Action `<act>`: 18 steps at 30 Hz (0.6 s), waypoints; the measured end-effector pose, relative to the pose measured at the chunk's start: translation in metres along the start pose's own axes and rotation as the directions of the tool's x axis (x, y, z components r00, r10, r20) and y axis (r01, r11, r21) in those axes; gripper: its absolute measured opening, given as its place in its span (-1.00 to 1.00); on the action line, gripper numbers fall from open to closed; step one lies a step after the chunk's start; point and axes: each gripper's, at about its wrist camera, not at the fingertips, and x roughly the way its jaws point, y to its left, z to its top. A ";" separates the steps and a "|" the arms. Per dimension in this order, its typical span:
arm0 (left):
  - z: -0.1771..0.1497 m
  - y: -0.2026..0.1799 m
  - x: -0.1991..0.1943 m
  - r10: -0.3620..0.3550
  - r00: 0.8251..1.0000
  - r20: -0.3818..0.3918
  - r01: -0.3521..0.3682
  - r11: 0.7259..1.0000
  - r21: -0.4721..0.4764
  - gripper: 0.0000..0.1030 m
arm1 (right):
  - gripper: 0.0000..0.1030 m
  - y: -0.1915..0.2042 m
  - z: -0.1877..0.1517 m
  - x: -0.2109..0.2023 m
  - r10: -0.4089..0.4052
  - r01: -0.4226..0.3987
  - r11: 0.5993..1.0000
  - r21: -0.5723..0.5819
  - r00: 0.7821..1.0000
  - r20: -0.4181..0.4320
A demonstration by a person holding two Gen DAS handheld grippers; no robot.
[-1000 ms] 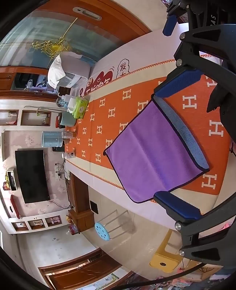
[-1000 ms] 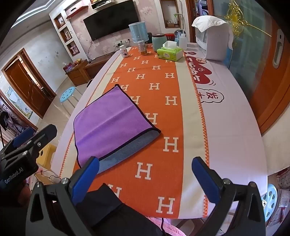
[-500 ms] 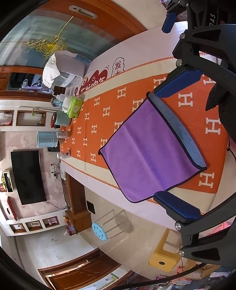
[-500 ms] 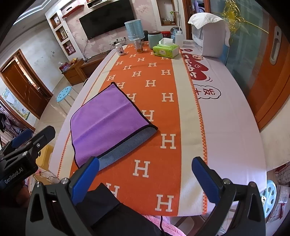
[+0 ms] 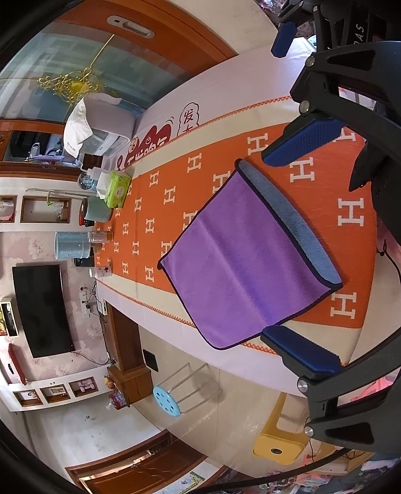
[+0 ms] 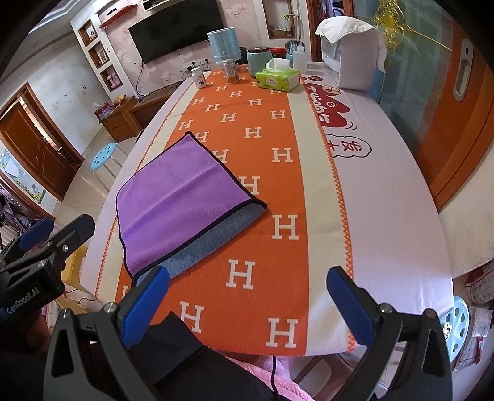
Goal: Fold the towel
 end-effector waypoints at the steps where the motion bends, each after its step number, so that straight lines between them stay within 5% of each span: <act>1: -0.001 0.001 -0.001 -0.003 1.000 -0.001 0.003 1.000 0.002 0.99 | 0.99 0.001 -0.001 -0.001 -0.002 0.002 1.000 0.002 1.000 0.000; 18: -0.023 0.020 -0.001 -0.076 0.996 -0.055 0.077 0.997 0.022 0.99 | 0.98 0.020 -0.026 -0.006 -0.043 0.043 0.998 0.040 0.999 -0.011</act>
